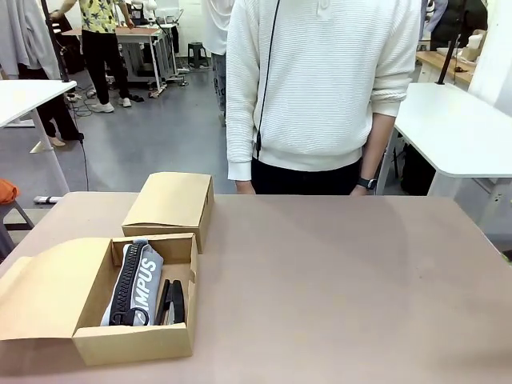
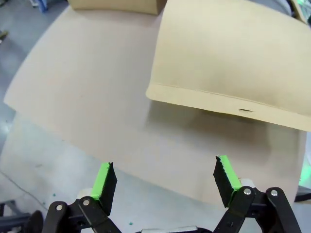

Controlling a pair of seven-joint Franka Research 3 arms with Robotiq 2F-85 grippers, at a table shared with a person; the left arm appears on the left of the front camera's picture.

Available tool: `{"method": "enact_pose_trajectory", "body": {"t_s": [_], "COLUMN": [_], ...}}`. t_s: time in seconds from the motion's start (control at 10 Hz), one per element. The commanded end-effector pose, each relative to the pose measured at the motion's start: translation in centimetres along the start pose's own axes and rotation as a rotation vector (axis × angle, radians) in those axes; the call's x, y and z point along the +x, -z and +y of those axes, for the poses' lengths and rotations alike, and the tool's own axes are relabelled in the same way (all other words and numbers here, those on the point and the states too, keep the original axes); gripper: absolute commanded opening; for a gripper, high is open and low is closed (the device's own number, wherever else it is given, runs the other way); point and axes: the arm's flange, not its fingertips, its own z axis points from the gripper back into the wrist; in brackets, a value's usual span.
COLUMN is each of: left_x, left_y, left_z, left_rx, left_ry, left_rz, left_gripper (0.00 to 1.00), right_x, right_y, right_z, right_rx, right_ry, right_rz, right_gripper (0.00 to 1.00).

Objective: Place items inside the box.
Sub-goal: Close the lid of the Mailer Box closest to the robot.

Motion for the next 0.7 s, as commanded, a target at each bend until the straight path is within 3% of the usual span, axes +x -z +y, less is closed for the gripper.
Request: {"method": "enact_pose_trajectory", "body": {"t_s": [0.0, 0.3, 0.6], "left_x": [-0.6, 0.5, 1.1], "left_y": [1.3, 4.4, 6.8], "left_z": [1.1, 0.3, -0.2], "left_rx": [-0.036, -0.131, -0.188], "left_ry": [-0.021, 0.02, 0.044], "left_rz": [-0.002, -0.066, -0.058], "left_gripper": [1.0, 1.0, 1.0], "right_x": [-0.1, -0.1, -0.1], "right_y": [-0.2, -0.2, -0.2], "right_z": [0.5, 0.5, 0.5], "right_rx": [0.011, 0.011, 0.011], "right_ry": [0.018, 0.018, 0.018], "right_rz": [0.0, 0.0, 0.0], "right_gripper": [1.0, 1.0, 1.0]}}
